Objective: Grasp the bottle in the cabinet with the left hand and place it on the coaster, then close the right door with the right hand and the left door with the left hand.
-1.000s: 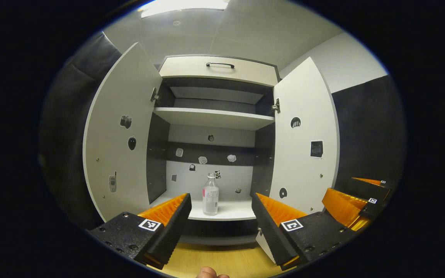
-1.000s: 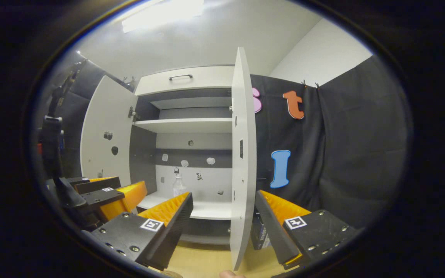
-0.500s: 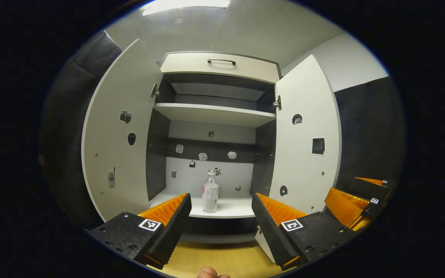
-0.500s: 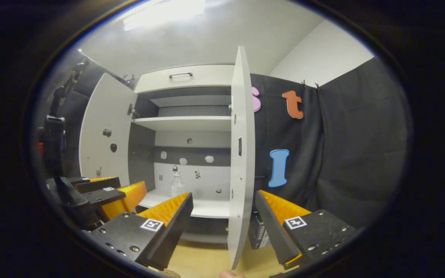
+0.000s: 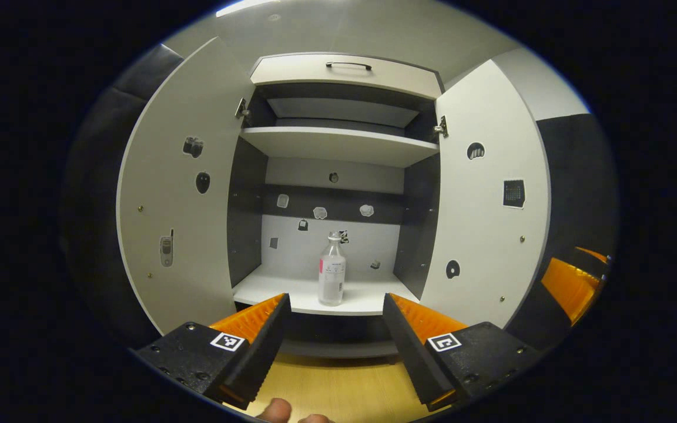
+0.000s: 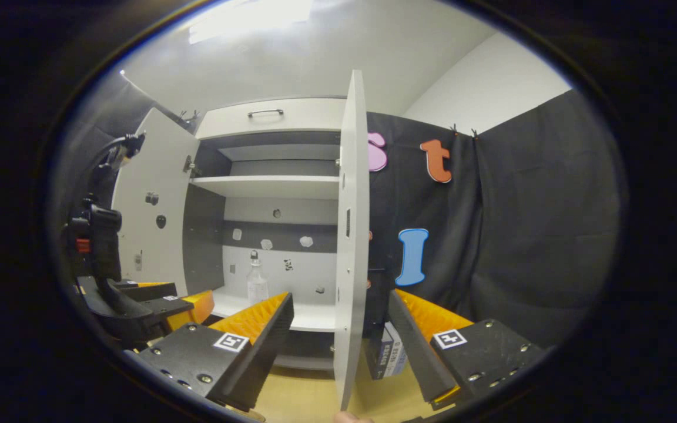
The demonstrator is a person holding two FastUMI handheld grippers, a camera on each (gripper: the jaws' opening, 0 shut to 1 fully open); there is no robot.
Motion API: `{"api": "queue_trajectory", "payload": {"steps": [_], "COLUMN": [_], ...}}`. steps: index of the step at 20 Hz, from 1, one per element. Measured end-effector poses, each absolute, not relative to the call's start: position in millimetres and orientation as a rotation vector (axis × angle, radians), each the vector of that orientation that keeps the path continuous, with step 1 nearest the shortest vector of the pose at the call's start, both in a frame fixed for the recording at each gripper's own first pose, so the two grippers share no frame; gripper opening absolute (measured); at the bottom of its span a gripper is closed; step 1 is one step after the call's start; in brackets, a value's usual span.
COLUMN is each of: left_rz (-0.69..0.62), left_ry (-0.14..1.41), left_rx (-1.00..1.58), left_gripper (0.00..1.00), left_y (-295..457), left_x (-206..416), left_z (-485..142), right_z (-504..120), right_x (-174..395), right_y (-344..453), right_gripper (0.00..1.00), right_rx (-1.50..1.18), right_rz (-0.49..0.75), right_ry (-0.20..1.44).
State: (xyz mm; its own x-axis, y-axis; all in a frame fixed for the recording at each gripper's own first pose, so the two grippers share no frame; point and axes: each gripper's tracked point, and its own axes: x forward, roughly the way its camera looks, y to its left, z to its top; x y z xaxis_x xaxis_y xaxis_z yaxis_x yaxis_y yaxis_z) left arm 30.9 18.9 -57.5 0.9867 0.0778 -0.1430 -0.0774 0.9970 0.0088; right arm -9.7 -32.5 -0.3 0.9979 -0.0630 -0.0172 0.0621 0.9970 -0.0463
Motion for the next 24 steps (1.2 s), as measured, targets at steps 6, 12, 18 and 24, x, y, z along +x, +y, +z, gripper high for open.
{"api": "queue_trajectory", "payload": {"steps": [6, 12, 18, 24], "left_rz": [0.112, 0.112, 0.156, 0.173], "left_ry": [0.154, 0.129, 0.138, 0.184], "left_rx": [0.058, 0.071, 0.058, 0.019], "left_gripper": [0.97, 0.97, 0.97, 0.97], "left_y": [33, 36, 53, 67], "left_x": [82, 160, 234, 292], "left_z": [-75, -80, -96, -117], "right_z": [4, 0, -17, -34], "right_x": [-11, -19, -29, -26], "right_y": [-61, -101, -133, -149], "right_gripper": [0.98, 0.96, 0.98, 0.98], "right_rx": [-0.071, -0.093, -0.081, -0.059], "right_rz": [-0.138, -0.252, -0.358, -0.401], "right_ry": [0.000, 0.008, 0.034, 0.081]}}
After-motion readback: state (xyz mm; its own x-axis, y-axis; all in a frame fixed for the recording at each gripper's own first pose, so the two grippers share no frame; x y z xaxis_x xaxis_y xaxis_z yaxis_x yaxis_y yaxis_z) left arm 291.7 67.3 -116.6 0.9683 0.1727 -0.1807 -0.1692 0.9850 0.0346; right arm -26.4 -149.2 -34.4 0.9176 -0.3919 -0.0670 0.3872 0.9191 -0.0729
